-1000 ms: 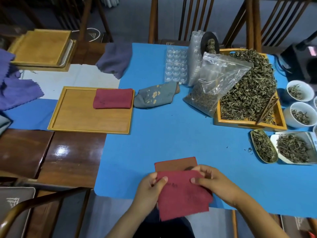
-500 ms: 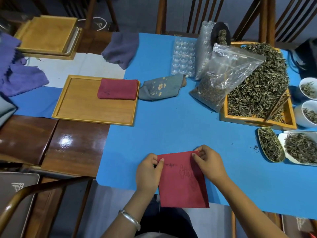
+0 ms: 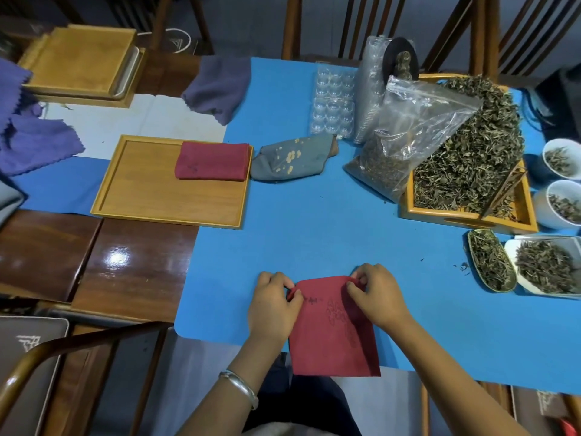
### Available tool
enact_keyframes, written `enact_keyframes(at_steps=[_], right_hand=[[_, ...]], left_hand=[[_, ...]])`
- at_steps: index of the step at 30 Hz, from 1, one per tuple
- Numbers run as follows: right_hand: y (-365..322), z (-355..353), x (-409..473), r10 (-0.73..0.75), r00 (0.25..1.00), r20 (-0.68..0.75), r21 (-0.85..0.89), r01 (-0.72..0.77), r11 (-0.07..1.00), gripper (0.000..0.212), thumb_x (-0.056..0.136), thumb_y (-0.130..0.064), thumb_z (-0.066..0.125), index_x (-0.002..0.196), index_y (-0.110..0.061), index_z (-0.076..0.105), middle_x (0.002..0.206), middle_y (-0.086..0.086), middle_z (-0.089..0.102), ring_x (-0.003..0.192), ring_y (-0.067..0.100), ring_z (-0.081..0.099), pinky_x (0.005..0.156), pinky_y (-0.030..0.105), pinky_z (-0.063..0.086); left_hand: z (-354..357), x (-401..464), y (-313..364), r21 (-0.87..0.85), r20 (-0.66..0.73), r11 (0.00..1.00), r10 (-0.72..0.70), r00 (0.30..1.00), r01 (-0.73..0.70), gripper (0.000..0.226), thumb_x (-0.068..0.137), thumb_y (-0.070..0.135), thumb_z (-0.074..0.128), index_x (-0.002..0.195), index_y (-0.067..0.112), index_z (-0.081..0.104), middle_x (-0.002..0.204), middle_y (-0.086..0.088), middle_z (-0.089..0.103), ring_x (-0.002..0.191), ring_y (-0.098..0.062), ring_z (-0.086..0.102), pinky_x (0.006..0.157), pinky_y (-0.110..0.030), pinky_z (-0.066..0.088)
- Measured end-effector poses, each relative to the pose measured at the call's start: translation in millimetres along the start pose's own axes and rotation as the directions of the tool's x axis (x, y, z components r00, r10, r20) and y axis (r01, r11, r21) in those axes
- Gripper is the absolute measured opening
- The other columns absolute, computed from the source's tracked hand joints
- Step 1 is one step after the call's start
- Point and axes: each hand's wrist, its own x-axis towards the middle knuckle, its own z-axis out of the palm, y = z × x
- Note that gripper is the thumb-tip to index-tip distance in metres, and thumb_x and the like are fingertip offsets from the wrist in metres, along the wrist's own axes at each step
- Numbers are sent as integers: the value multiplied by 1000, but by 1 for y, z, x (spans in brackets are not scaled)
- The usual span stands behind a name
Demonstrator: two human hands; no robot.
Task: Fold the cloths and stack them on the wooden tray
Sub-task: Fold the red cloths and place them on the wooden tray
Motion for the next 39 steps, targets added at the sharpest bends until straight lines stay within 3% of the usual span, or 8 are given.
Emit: enact_keyframes(at_steps=[3,8,14,18,24,29,32,39], right_hand=[[1,-5,-1,-12,999,42,144,6,990,12,85,-15,63,78,-22,56,75,-7,58,72,9,54,66,20,41],[-2,-15,11,46,997,65,439,-70,896,12,90,-13,61,82,-17,54,69,-6,58,58,3,48,59,19,39],[-9,-19,46,172,985,-34,563,-123,817,16,90,-7,61,82,-19,53,74,9,61,62,18,55,60,30,44],[-8,-19,58,239,967,-83,589,-146,794,16,88,-3,59,98,-14,53,87,7,60,76,20,58,68,31,48],[2,-31,20,112,977,-181,481,-12,876,13,88,-4,62,97,-11,56,98,-4,61,86,2,60,70,6,45],[30,-28,-31,29,998,47,457,-47,888,12,83,-4,69,89,-13,65,91,-3,67,89,19,64,84,28,51],[43,-26,-51,-9,992,125,415,-44,909,23,76,-15,79,92,-24,67,97,-7,69,95,13,63,88,23,49],[55,-14,-62,-172,980,103,217,146,965,38,72,-17,82,104,-29,66,105,-8,61,103,5,56,92,19,44]], left_hand=[[-2,5,-3,-86,54,994,78,995,-73,9,82,24,65,81,25,57,87,8,58,82,-8,57,70,-29,49],[-12,26,7,-458,131,888,20,991,42,18,87,9,63,84,24,52,75,-2,63,64,-14,55,65,-32,45],[-17,74,31,-353,93,932,128,987,-88,19,83,12,66,98,18,57,73,-3,59,53,-8,47,58,-23,41],[-16,90,35,-406,61,911,102,993,-68,24,83,4,65,103,13,55,94,-5,62,76,-14,59,70,-22,47],[-32,57,0,-251,30,933,273,962,-257,18,82,14,68,92,27,62,100,5,58,93,-7,58,87,-24,47],[-34,6,-35,-198,182,932,339,923,-303,15,75,33,76,86,30,66,96,14,58,95,-2,58,88,-16,44],[-31,-9,-45,-129,241,931,363,900,-342,35,67,49,76,97,36,65,110,22,49,109,5,50,95,-7,34],[-18,-20,-49,-57,146,915,403,904,-399,20,74,26,76,93,32,73,115,9,51,103,-8,49,95,-35,44]])
